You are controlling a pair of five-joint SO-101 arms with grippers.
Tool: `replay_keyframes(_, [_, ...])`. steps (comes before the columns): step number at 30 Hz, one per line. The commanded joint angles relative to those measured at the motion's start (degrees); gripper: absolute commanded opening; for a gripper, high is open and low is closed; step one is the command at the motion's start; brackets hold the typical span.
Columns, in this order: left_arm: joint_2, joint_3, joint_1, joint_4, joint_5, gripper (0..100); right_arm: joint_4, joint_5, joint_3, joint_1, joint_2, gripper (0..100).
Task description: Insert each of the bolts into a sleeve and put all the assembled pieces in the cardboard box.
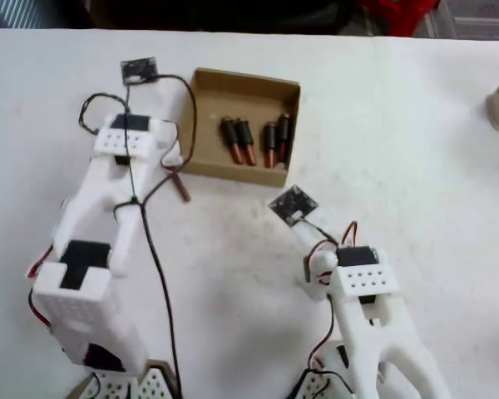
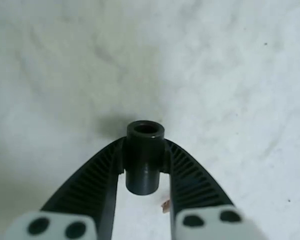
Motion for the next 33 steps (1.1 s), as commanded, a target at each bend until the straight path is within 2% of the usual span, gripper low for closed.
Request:
replay_keyframes(1, [-4.26,2.46,2.86,-0.62,-2.20,2,-0.75,0.79,-0.35,-0.48,-1.27,1.7])
replay_keyframes(4, [-4.35,6.15,3.21,-4.40,-2.29,6,-0.75,0.79,-0.35,-0.48,-1.27,1.7])
replay_keyframes(8, [-4.26,8.62,3.30,-6.24,-2.02,20,-0.75,0.79,-0.35,-0.48,-1.27,1.7])
replay_keyframes(10, [-4.26,8.88,3.47,-6.24,-2.02,22,-0.75,0.79,-0.35,-0.48,-1.27,1.7])
replay_keyframes(19, [-0.31,7.56,2.51,-10.55,-1.93,13,-0.75,0.79,-0.35,-0.48,-1.27,1.7])
replay_keyframes(24, [5.32,4.04,2.42,-9.58,-1.93,12,-0.75,0.79,-0.35,-0.40,-1.27,1.7])
replay_keyframes(33, [6.20,2.37,1.54,-7.21,0.09,12,-0.75,0.79,-0.35,-0.40,-1.27,1.7])
